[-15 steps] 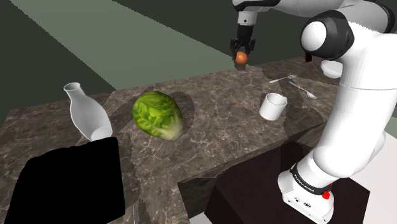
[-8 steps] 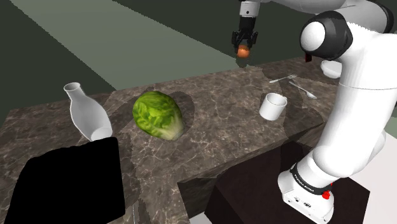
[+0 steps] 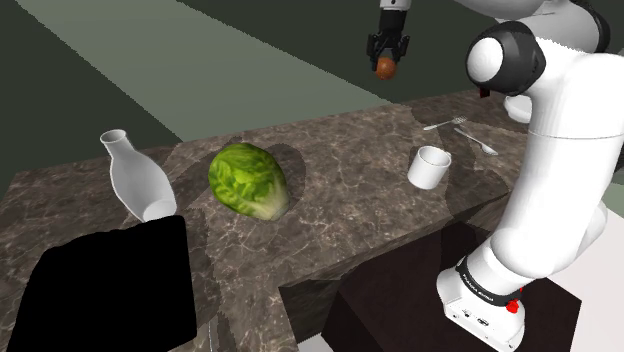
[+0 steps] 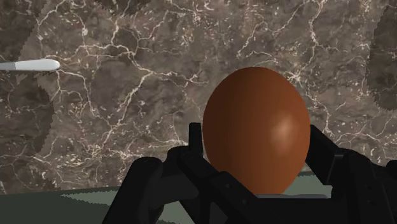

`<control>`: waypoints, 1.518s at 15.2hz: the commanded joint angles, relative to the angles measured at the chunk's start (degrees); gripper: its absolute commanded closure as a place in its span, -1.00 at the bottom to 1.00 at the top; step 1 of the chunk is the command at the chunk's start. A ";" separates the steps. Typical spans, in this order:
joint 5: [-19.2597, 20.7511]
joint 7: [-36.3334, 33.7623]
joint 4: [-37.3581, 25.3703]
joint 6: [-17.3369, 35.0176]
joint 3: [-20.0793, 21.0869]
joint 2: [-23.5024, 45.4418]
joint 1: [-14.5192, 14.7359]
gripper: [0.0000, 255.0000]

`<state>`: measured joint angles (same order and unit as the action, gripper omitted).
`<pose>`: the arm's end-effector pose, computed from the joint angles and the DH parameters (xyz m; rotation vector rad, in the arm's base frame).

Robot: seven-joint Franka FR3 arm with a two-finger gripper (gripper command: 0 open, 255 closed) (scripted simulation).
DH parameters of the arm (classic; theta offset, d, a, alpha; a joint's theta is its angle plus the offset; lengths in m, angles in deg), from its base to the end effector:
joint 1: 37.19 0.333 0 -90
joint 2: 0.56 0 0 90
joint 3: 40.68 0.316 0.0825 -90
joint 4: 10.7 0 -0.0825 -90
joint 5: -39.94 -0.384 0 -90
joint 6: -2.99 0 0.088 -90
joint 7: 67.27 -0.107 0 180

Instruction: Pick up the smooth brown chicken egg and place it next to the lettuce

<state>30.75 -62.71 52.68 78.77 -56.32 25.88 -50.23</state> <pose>0.6035 -0.2575 0.5452 -2.9678 0.5802 0.3202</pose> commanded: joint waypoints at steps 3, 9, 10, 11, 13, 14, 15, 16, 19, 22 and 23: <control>-0.46 -0.17 -5.84 -4.17 0.06 1.68 -0.78 1.00; 1.56 -5.39 11.04 1.85 1.11 -9.79 5.38 1.00; 1.84 -6.56 13.64 2.73 1.47 -11.66 6.40 1.00; 2.08 -7.76 16.06 3.53 1.88 -13.42 7.36 1.00; 2.45 -10.21 20.42 4.94 2.80 -16.68 9.13 1.00; 2.57 -11.46 22.41 5.57 3.30 -18.20 9.95 1.00; 2.67 -12.73 24.27 6.15 3.85 -19.64 10.73 1.00; 2.72 -14.00 26.03 6.69 4.41 -21.01 11.51 1.00; 2.68 -17.87 30.70 8.13 6.20 -24.72 13.68 1.00; 2.34 -21.78 34.59 9.35 8.18 -27.88 15.68 1.00; 2.17 -23.08 35.72 9.72 8.87 -28.82 16.33 1.00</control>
<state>33.07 -84.35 87.02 88.11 -48.15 -1.76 -34.58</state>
